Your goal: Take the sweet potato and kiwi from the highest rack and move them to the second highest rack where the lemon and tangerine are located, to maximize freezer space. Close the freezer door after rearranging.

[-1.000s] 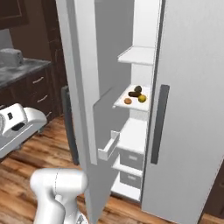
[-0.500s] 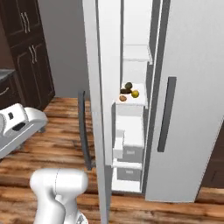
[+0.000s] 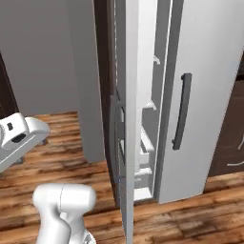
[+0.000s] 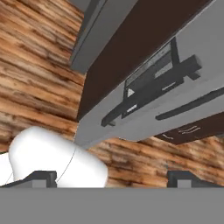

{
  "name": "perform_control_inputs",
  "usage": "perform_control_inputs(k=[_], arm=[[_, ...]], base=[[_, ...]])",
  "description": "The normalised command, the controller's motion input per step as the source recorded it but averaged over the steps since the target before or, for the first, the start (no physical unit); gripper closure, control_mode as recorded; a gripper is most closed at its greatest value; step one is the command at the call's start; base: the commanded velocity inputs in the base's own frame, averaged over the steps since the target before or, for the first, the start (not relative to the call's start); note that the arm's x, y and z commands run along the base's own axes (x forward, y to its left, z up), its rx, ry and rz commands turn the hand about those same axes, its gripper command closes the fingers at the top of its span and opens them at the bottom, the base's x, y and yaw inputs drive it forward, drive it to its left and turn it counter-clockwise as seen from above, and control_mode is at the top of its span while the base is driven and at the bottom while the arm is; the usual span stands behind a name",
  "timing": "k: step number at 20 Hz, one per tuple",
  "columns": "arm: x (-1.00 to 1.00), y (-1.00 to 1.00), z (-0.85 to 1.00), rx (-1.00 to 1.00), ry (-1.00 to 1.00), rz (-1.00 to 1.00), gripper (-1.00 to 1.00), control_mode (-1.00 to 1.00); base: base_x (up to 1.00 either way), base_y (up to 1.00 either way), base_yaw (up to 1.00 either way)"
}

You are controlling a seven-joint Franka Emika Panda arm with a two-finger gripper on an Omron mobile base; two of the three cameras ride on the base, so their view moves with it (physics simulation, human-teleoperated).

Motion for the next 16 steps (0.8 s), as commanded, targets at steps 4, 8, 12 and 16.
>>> perform_control_inputs(k=[4, 8, 12, 16], arm=[[0.0, 0.0, 0.0, 0.0, 0.0, 0.0, -1.0, 1.0], [0.0, 0.0, 0.0, 0.0, 0.0, 0.0, -1.0, 1.0], [0.0, 0.0, 0.0, 0.0, 0.0, 0.0, -1.0, 1.0], [0.0, 0.0, 0.0, 0.0, 0.0, 0.0, -1.0, 1.0]], base=[[0.47, 0.64, -0.53], [0.35, 0.68, -0.48], [0.26, 0.7, -0.45], [0.32, 0.6, -0.5]])
